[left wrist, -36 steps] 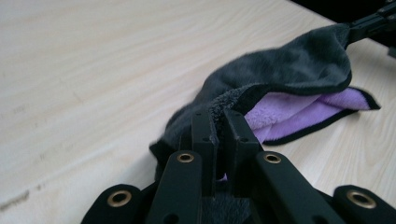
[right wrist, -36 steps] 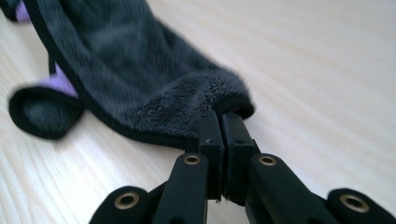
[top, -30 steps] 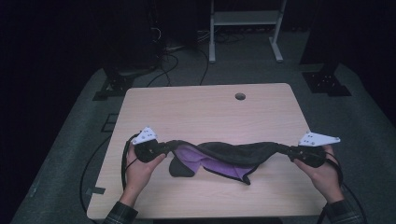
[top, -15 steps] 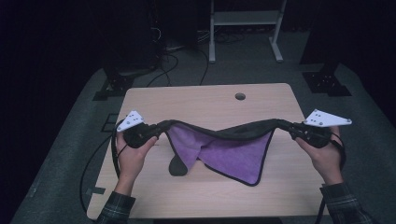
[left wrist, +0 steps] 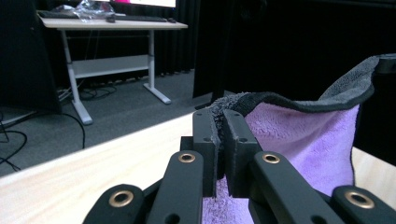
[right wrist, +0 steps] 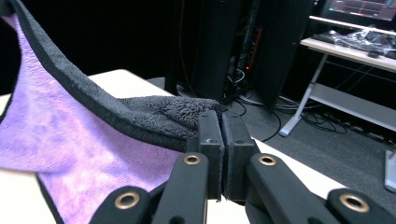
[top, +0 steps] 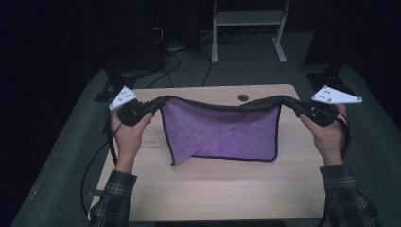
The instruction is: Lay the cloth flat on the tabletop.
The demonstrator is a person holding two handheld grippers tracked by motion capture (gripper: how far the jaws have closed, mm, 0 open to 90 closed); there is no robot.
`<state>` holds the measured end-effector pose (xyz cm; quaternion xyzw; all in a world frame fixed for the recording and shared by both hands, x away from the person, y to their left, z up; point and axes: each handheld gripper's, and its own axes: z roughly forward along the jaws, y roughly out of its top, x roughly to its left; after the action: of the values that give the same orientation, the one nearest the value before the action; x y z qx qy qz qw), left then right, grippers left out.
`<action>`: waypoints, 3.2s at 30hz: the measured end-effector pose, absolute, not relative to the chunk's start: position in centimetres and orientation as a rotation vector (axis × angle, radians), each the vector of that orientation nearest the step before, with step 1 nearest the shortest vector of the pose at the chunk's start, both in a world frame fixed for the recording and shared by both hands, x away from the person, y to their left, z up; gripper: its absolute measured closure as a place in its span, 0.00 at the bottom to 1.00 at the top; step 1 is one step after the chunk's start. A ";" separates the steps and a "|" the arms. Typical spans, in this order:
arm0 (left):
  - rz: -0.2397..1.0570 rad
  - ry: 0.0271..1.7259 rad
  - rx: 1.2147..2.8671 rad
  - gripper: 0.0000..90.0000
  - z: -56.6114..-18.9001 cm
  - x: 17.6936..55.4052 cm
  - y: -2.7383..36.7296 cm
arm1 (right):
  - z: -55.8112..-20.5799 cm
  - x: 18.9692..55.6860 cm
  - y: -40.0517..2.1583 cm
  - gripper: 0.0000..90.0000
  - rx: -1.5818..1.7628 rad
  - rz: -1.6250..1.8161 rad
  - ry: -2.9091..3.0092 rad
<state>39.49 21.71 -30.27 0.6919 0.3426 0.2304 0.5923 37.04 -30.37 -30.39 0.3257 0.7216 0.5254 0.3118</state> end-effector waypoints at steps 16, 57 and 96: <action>0.553 0.784 1.602 0.94 -30.2 41.0 21.9 | -29.8 39.4 -30.2 0.97 0.895 1.412 1.871; 0.265 0.852 1.784 0.93 -40.5 30.3 23.5 | -39.4 32.1 -30.3 0.97 0.928 1.260 2.243; 0.130 0.937 2.038 0.76 -45.5 25.5 23.8 | -45.5 25.1 -31.0 0.78 0.931 1.221 2.550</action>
<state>25.55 23.75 -45.53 0.8177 0.3759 0.0523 0.4328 25.13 -30.96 -45.51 0.3116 0.8539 0.4087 0.0825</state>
